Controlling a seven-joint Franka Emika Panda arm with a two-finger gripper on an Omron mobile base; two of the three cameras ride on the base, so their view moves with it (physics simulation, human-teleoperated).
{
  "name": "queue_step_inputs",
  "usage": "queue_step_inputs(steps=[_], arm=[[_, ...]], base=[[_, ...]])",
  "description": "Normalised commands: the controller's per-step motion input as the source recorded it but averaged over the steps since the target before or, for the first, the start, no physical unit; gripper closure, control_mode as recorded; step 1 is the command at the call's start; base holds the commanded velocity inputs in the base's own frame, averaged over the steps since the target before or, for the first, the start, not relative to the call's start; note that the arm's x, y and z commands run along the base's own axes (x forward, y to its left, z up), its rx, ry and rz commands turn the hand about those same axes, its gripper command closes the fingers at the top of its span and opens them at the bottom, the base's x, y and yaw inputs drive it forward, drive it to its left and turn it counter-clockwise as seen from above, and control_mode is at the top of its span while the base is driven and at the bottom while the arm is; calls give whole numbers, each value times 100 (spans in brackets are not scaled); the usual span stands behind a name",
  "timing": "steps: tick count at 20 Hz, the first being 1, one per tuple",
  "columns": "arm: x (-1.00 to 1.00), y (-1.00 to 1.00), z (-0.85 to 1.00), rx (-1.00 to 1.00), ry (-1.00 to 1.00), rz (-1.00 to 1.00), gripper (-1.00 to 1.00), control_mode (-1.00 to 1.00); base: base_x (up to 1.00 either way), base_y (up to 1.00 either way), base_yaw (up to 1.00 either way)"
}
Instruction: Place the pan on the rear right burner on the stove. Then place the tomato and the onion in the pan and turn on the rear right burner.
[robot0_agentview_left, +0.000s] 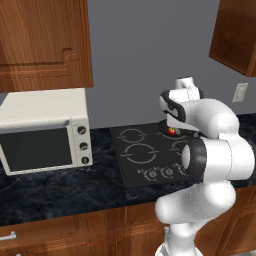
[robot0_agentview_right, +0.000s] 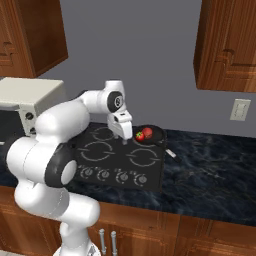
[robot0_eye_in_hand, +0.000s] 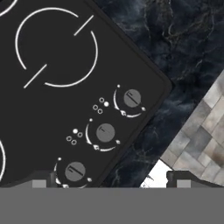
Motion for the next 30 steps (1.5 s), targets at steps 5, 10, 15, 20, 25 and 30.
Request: queue_step_inputs(steps=[5,10,15,20,25,30], arm=[[-21,0,0,0,0,16,-100,-100],[-16,0,0,4,0,16,-100,-100],[-11,0,-5,12,0,12,-100,-100],[-21,0,-16,11,0,12,-100,-100],[-14,0,-30,1,0,12,-100,-100],[0,0,-25,0,0,11,-100,-100]], base=[[0,0,0],[0,0,0],[0,0,0],[0,0,0],[0,0,0],[0,0,0]])
